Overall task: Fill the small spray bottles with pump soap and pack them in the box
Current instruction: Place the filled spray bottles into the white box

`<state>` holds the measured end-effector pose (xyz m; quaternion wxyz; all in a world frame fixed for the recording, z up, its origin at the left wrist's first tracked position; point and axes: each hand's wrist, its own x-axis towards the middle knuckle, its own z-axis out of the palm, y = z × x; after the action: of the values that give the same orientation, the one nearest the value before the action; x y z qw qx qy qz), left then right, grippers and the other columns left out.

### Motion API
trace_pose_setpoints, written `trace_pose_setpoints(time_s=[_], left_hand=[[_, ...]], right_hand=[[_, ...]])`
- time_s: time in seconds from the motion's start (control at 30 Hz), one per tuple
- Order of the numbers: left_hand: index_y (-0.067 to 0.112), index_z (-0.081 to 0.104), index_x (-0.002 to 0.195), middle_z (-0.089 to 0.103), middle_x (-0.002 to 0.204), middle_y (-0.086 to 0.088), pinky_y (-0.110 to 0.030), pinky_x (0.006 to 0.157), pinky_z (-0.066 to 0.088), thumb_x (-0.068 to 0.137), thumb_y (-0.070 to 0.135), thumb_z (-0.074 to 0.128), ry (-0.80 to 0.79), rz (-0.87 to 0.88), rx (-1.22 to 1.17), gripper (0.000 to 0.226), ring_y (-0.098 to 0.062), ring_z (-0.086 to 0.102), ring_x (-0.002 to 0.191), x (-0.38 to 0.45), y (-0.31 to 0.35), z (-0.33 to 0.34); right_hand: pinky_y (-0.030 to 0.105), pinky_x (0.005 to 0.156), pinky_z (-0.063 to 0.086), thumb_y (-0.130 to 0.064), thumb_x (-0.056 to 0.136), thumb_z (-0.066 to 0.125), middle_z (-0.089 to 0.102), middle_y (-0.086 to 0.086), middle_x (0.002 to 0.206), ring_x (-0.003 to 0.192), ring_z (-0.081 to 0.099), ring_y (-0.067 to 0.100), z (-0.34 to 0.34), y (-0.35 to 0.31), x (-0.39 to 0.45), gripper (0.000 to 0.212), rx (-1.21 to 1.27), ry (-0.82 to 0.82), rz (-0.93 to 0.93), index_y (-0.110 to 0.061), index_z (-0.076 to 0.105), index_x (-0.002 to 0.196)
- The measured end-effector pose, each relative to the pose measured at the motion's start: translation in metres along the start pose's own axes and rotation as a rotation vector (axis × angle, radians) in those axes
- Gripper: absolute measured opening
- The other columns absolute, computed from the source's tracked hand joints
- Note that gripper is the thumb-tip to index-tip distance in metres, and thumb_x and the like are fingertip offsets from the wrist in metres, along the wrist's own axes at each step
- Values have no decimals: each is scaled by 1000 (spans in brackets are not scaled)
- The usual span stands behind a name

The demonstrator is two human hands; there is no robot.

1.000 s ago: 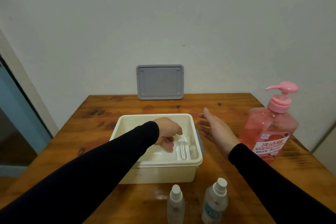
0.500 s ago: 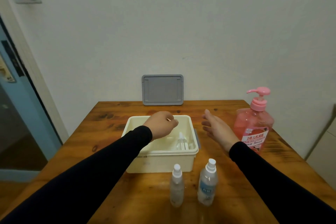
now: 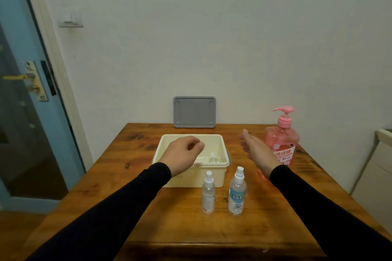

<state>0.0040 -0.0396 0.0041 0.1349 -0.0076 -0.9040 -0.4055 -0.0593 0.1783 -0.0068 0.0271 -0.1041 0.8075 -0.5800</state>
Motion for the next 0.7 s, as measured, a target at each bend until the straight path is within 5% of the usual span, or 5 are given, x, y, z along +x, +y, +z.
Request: trace_pose_setpoints(time_s=[0.47, 0.7], left_hand=[[29, 50, 129, 56, 112, 11, -20, 80, 45, 75, 54, 67, -144, -63, -9, 62, -5, 53, 100, -57, -17, 29], [34, 52, 116, 60, 107, 14, -25, 83, 49, 75, 35, 75, -203, -48, 2, 47, -4, 56, 95, -63, -21, 51]], right_hand=[[36, 108, 30, -69, 88, 26, 43, 0, 145, 129, 41, 15, 6, -15, -34, 72, -109, 25, -84, -22, 40, 141], [31, 102, 31, -69, 88, 26, 43, -1, 144, 127, 43, 14, 5, -15, -36, 70, -123, 26, -84, -24, 37, 141]])
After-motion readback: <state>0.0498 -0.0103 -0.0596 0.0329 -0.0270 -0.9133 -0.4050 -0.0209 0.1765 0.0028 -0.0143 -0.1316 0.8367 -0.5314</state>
